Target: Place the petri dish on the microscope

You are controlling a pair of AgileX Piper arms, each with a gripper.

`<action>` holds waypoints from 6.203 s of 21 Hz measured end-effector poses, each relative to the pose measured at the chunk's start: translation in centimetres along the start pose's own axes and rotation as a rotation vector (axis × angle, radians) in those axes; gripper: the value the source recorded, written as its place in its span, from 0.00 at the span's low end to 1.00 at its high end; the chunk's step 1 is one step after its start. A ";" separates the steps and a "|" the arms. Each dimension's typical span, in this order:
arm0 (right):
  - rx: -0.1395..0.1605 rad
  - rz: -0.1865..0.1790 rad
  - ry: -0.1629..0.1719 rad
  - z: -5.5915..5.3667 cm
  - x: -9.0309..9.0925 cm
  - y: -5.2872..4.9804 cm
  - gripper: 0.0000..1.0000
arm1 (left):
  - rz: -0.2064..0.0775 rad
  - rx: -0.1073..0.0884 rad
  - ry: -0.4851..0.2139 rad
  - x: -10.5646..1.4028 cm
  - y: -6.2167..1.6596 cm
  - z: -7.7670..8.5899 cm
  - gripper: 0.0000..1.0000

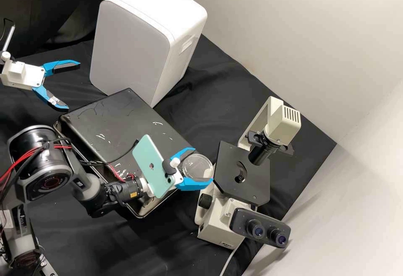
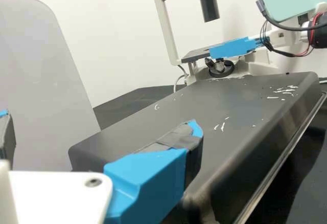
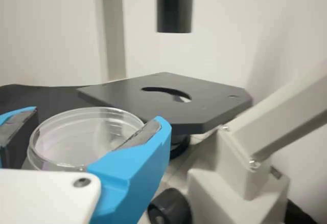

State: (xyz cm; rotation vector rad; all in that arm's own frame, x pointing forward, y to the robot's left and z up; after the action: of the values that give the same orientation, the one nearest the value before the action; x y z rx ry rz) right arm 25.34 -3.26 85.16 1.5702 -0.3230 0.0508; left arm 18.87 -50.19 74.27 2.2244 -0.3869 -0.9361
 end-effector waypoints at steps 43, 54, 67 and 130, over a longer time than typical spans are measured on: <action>0.048 0.034 -0.025 0.8 7.2 0.7 0.00 | 0.001 -0.022 0.001 0.4 0.04 -0.3 1.00; -0.006 0.035 -0.024 1.7 10.1 -0.2 0.00 | -0.001 -0.010 -0.022 0.4 0.07 -0.1 1.00; -0.049 0.058 0.002 2.3 10.8 -0.9 0.00 | -0.010 -0.016 -0.023 0.5 -0.13 -0.1 1.00; -0.051 0.036 -0.099 2.3 6.2 0.7 1.00 | -0.008 -0.058 -0.019 0.8 -0.07 -0.5 1.00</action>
State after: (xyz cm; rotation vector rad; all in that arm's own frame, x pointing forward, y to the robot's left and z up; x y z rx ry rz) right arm 30.74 -6.58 87.23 1.5190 -0.4273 -0.0071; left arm 19.75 -50.31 74.06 2.1675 -0.3559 -0.9615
